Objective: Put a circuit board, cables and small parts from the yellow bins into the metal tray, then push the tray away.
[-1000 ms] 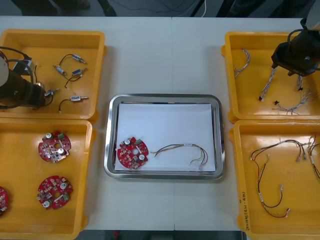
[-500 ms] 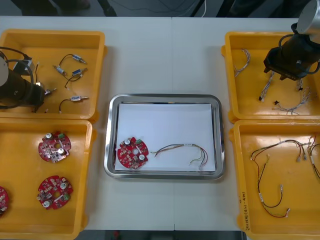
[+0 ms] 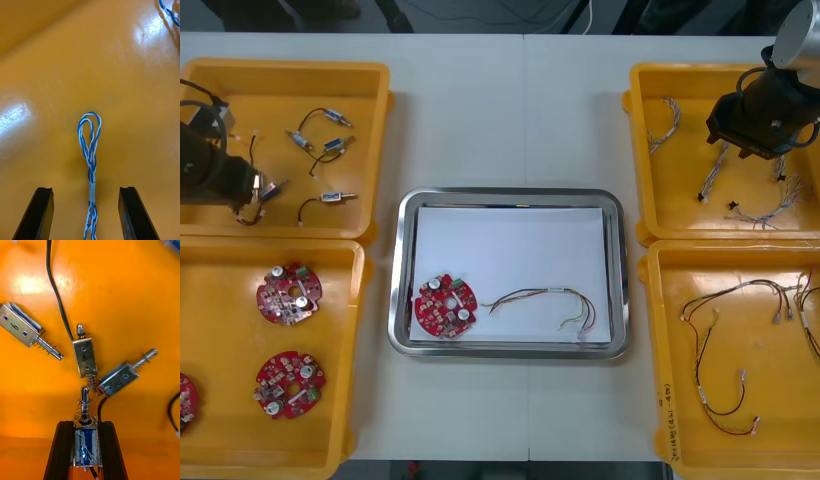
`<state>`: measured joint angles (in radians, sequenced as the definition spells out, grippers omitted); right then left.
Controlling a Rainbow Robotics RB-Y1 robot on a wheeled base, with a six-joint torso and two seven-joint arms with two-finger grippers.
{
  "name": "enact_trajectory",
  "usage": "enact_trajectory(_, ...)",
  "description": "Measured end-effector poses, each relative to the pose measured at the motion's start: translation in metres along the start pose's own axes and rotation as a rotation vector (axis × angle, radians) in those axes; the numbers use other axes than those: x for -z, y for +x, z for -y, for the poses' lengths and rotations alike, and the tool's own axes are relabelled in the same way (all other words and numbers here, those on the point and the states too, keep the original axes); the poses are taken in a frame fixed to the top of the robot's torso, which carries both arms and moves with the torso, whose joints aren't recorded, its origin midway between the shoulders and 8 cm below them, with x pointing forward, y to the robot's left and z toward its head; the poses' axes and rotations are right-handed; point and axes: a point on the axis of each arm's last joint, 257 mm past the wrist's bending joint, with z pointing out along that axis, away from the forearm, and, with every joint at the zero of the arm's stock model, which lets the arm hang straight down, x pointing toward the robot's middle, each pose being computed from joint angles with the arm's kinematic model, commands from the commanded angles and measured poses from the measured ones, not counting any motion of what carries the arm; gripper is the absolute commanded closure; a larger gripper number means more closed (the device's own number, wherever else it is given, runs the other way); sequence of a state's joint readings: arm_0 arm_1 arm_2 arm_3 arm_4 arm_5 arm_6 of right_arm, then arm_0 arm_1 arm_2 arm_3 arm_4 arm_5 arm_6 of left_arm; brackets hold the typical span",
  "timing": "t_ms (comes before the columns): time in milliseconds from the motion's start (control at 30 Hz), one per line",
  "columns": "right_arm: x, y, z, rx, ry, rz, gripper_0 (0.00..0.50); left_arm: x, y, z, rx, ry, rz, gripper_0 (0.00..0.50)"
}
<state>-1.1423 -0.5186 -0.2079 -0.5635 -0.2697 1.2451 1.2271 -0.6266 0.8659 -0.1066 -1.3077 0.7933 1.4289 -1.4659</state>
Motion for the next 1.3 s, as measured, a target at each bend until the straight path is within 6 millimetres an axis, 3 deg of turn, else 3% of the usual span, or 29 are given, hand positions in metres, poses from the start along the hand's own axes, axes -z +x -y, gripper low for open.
enact_trajectory(267, -0.005, 0.002, 0.004, -0.003, 0.003, 0.002, 0.0, 0.031, -0.005, 0.006, -0.026, 0.001, -0.001, 0.5)
enact_trajectory(800, -0.019, 0.008, 0.009, -0.018, -0.011, 0.011, 0.0, 0.067, -0.003, 0.021, -0.087, -0.009, -0.044, 0.5)
enact_trajectory(1133, -0.024, 0.011, 0.007, -0.018, -0.017, 0.017, 0.0, 0.1, -0.01, 0.043, -0.176, -0.022, -0.028, 0.5)
enact_trajectory(1167, -0.024, 0.011, 0.007, -0.018, -0.017, 0.017, 0.014, 0.103, -0.011, 0.045, -0.186, -0.022, -0.024, 0.5)
enact_trajectory(1267, -0.024, 0.011, 0.007, -0.018, -0.018, 0.018, 0.205, 0.114, -0.014, 0.056, -0.22, -0.019, -0.008, 0.5)
enact_trajectory(1300, -0.025, 0.011, 0.007, -0.018, -0.018, 0.019, 0.349, 0.117, -0.015, 0.061, -0.235, -0.015, -0.004, 0.5)
